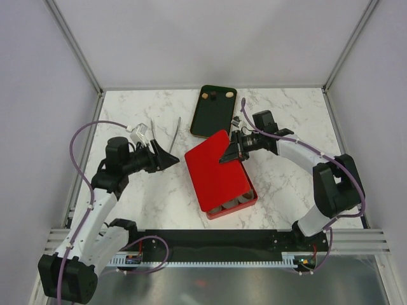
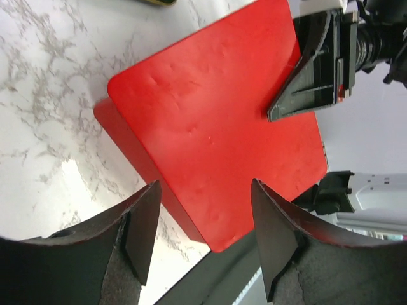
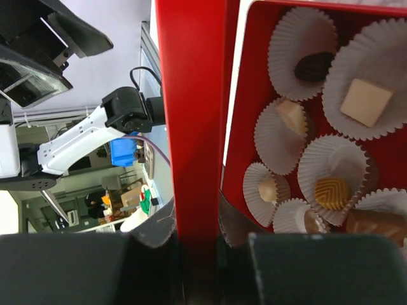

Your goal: Pack the chocolate

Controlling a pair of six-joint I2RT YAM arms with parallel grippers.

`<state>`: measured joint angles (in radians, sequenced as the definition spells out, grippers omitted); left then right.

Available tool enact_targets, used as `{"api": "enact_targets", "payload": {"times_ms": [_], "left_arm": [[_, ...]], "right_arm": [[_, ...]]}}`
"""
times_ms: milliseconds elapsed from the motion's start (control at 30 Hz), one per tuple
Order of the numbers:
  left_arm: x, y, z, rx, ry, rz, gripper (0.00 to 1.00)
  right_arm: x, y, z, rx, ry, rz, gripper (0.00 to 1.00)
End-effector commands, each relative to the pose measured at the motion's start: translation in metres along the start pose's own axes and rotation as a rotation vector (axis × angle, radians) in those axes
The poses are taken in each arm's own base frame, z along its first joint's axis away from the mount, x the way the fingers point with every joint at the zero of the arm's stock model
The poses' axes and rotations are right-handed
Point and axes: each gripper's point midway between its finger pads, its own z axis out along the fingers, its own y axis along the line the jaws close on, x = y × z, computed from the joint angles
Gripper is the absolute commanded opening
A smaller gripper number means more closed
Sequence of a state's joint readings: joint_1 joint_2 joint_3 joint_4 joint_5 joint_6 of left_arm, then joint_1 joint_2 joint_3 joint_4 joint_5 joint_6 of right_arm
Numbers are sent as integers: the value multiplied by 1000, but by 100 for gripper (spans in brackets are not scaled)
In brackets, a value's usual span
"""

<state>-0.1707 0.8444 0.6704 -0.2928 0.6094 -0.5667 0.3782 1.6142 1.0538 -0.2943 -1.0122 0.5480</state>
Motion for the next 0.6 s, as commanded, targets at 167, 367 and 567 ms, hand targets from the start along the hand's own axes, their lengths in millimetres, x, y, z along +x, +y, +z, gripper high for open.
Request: {"api": "enact_targets", "payload": {"times_ms": [167, 367, 567], "left_arm": [[40, 2, -3, 77, 75, -8, 63], [57, -3, -1, 131, 114, -75, 56], [76, 8, 9, 107, 153, -133, 50]], "right_arm": [[4, -9, 7, -19, 39, -21, 0], [1, -10, 9, -24, 54, -21, 0], [6, -14, 11, -30, 76, -6, 0]]}}
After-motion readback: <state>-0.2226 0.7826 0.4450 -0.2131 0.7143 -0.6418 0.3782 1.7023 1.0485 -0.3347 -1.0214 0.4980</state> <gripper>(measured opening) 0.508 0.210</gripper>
